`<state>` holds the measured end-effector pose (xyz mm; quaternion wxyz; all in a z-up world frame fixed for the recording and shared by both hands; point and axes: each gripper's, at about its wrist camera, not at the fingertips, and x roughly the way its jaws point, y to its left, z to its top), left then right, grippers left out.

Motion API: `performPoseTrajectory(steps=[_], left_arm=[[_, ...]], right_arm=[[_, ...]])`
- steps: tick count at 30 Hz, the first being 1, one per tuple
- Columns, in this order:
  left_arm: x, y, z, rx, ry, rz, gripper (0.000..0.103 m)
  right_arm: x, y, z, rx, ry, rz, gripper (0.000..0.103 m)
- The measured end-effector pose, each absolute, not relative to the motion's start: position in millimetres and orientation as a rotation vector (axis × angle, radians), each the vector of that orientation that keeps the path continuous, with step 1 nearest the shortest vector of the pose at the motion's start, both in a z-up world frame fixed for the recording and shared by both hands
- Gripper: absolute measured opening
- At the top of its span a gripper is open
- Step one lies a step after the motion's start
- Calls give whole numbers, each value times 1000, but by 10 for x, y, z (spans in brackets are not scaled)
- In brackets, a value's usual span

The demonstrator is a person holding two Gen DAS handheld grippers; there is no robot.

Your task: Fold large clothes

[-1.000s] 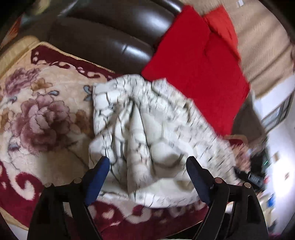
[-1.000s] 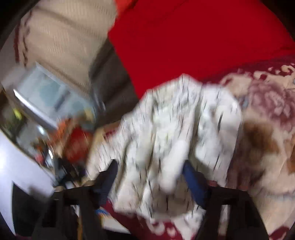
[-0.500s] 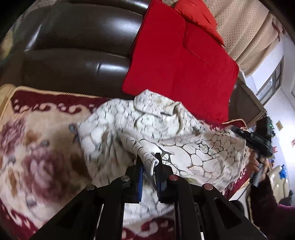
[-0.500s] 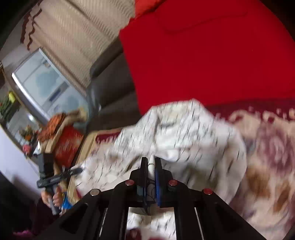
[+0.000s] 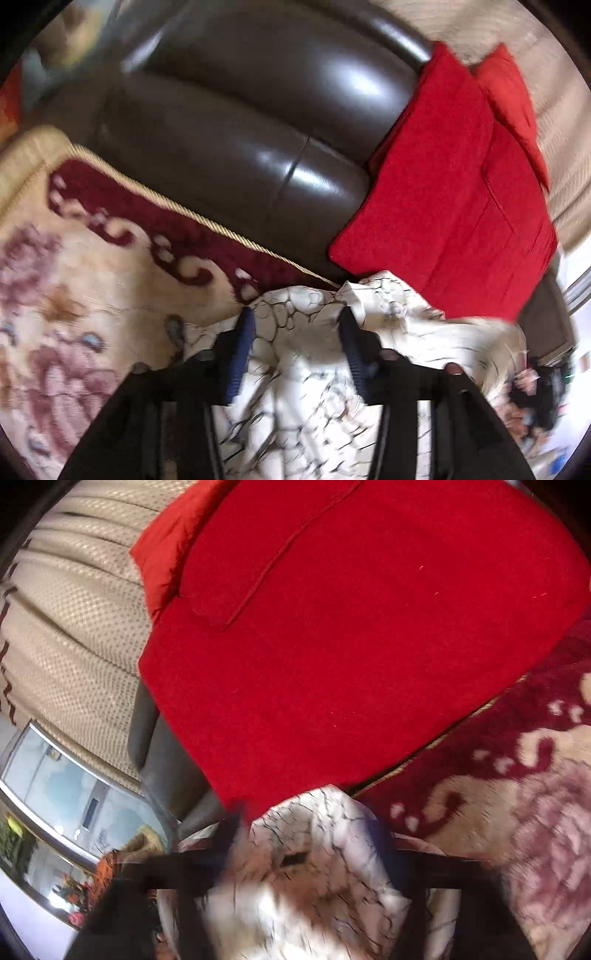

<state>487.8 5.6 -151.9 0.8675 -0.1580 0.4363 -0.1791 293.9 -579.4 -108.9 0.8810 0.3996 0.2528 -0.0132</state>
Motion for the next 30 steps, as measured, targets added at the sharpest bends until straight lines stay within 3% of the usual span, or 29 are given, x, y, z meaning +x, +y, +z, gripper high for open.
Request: performPoseTrajectory(steps=[3, 5, 9, 11, 13, 14, 15, 16, 19, 21, 22, 25, 30], left_arm=[[4466, -68, -1344, -236, 843, -374, 63], [4161, -198, -1264, -187, 788, -359, 77], [3840, -433, -1326, -84, 747, -317, 80], [3895, -475, -1474, -32, 791, -213, 80], [3982, -382, -1668, -27, 844, -103, 80], [4032, -213, -1784, -102, 877, -83, 80], [4066, -89, -1872, -163, 894, -76, 80], [4115, 27, -1956, -225, 920, -70, 83], [4232, 244, -2073, -390, 958, -93, 83], [4261, 177, -1921, -344, 883, -86, 83], [4263, 96, -1832, -307, 835, -92, 83], [4335, -73, -1683, -252, 759, -122, 83], [4632, -259, -1954, -158, 887, -73, 83]], right_arm=[[2737, -5546, -987, 665, 547, -38, 85], [2648, -5314, -965, 595, 584, -1, 83], [2622, -4802, -1051, 466, 691, 86, 66], [2699, -4613, -1202, 407, 776, 104, 56], [2799, -4643, -1438, 383, 877, 11, 35], [2809, -4704, -1525, 368, 900, -66, 35], [2800, -4768, -1597, 331, 911, -151, 27], [2779, -4843, -1664, 313, 923, -209, 6], [2723, -4971, -1621, 393, 904, -236, 5], [2720, -4914, -1504, 376, 862, -254, 7], [2737, -4900, -1446, 365, 826, -241, 13], [2892, -4744, -1311, 338, 779, -169, 12], [3363, -4676, -1406, 360, 858, -101, 13]])
